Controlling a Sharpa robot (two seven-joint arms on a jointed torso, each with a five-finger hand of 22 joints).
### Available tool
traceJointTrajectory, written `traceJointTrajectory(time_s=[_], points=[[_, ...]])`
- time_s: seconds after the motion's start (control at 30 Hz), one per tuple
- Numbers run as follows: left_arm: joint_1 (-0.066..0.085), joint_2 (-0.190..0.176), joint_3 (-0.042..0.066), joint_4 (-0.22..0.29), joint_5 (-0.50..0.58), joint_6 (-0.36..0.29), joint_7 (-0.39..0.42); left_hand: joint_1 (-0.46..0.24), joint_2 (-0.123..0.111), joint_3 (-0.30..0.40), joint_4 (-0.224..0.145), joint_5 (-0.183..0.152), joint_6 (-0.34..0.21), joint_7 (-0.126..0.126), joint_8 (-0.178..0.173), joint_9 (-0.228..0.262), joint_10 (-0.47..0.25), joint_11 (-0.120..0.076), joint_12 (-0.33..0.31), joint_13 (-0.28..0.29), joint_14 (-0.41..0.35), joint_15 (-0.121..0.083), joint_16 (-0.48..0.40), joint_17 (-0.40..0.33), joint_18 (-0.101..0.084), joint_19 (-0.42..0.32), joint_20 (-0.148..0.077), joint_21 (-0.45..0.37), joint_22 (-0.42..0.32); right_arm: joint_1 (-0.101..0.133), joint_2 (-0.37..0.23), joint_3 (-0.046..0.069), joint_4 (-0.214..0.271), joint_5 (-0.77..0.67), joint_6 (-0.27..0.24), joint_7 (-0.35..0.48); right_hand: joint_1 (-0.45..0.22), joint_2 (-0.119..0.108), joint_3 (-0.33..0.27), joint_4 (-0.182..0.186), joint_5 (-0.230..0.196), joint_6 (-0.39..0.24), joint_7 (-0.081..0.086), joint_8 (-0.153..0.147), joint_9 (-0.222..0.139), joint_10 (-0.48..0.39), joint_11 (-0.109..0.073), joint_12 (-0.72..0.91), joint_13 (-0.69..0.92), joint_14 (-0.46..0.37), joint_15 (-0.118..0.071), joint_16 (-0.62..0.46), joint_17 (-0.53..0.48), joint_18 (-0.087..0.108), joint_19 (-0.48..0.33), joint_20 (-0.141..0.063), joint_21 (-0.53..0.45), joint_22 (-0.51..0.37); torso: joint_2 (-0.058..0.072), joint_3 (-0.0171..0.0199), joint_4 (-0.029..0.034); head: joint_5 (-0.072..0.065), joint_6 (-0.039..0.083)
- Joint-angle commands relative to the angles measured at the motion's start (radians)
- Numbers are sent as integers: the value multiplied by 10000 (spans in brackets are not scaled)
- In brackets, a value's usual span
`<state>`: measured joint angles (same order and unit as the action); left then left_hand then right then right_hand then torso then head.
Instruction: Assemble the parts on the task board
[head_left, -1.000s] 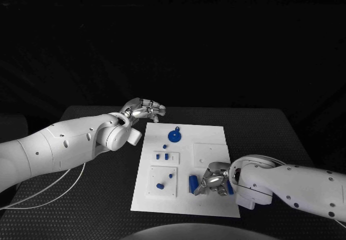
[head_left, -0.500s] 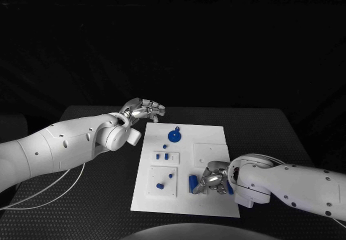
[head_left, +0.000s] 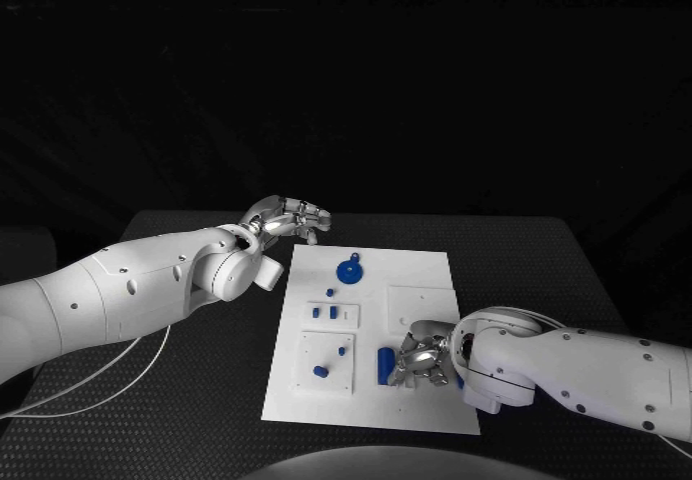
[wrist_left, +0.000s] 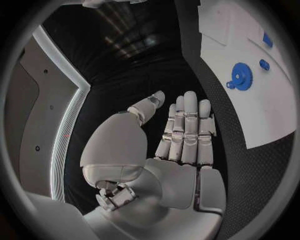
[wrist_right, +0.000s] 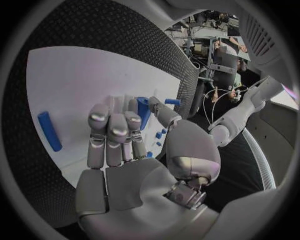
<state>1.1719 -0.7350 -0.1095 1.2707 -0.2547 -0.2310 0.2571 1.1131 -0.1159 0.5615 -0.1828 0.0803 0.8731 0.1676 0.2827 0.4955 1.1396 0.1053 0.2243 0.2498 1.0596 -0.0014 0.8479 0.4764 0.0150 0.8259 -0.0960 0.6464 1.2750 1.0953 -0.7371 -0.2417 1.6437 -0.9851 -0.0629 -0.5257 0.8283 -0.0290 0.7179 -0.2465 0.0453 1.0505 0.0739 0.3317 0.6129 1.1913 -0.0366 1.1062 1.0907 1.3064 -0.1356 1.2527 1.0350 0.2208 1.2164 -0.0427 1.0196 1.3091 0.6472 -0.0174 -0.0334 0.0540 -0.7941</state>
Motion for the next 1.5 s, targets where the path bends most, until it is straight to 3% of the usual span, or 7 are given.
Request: traceJointTrajectory(time_s=[0.03, 0.3, 0.5, 0.73, 0.97, 1.27, 1.5], points=[[7, 14, 6, 33, 52, 134, 39, -87, -15, 6, 58, 34, -56, -1, 42, -11, -58, -19, 57, -16, 68, 7, -50, 15, 179, 62, -32, -40, 13, -15, 78, 10, -31, -320, 67, 244, 25, 215, 220, -112, 35, 104, 0, -124, -176, 109, 0, -40, 15, 0, -7, -34, -1, 396, -36, 55, 59, 92, -3, 2, -8, 13, -4], [7, 11, 6, 33, 52, 133, 29, -82, -16, 9, 58, 37, -61, -1, 41, -12, -61, -19, 60, -19, 67, 7, -53, 19, 181, 61, -33, -44, 17, -26, 120, 9, -70, -320, 223, 144, 31, 77, 370, -333, 35, 173, -2, -159, -226, 156, -1, -64, 30, 15, 1, -39, -6, 405, -18, 102, 90, 99, 0, 4, -9, 5, -16], [7, -1, 6, 32, 52, 156, 0, -79, -16, 11, 59, 38, -64, 0, 41, -13, -63, -19, 62, -21, 67, 7, -56, 22, 182, 61, -33, -46, 20, -27, 84, 9, -77, -331, 375, 72, -424, -531, -107, -344, 102, 225, 15, -231, -315, 183, 21, -102, 55, 51, 23, -49, -18, 410, 26, 164, 115, 92, -2, 4, -15, -5, -22], [7, -20, 5, 52, 52, 162, -19, -75, -20, 13, 58, 39, -69, 0, 39, -14, -67, -19, 64, -24, 66, 7, -58, 25, 183, 61, -34, -49, 23, -28, 23, 8, -34, -250, 773, 43, -953, -987, -660, -188, 71, 272, 1, -297, -397, 183, 3, -147, 88, 60, 9, -63, -23, 410, 24, 155, 83, 62, -4, 7, -9, -13, -13], [7, -27, 5, 43, 52, 159, -21, -66, -25, 15, 53, 41, -72, 1, 39, -14, -70, -19, 67, -26, 66, 7, -61, 29, 185, 61, -35, -52, 26, -27, -187, 8, 96, -182, 626, 155, -978, -1900, -693, 119, 210, 288, -5, -361, -466, 178, 3, -194, 133, 72, -10, -83, -28, 410, 55, 81, 44, 24, -2, 5, -16, -11, -31], [7, -36, 4, 36, 52, 145, -23, -58, -24, 19, 51, 44, -74, 1, 39, -15, -72, -19, 71, -28, 65, 7, -64, 33, 186, 61, -34, -55, 30, -6, -709, 63, 411, -182, 267, 423, -1053, -2041, -763, 322, 140, 293, -3, -371, -474, 185, -5, -204, 156, 72, -17, -84, -24, 410, 68, 63, 35, 14, -4, 14, -15, -17, -10], [8, -30, 3, 41, 52, 138, -16, -56, -27, 19, 51, 44, -76, 2, 40, -15, -73, -19, 75, -30, 65, 7, -67, 37, 185, 62, -33, -58, 34, 281, -1454, 287, 533, -192, 97, 813, -967, -2012, -761, 342, 125, 248, 3, -393, -476, 183, -3, -210, 169, 65, -29, -89, -22, 410, 75, 34, 29, 8, -2, 12, -28, -44, 57]])
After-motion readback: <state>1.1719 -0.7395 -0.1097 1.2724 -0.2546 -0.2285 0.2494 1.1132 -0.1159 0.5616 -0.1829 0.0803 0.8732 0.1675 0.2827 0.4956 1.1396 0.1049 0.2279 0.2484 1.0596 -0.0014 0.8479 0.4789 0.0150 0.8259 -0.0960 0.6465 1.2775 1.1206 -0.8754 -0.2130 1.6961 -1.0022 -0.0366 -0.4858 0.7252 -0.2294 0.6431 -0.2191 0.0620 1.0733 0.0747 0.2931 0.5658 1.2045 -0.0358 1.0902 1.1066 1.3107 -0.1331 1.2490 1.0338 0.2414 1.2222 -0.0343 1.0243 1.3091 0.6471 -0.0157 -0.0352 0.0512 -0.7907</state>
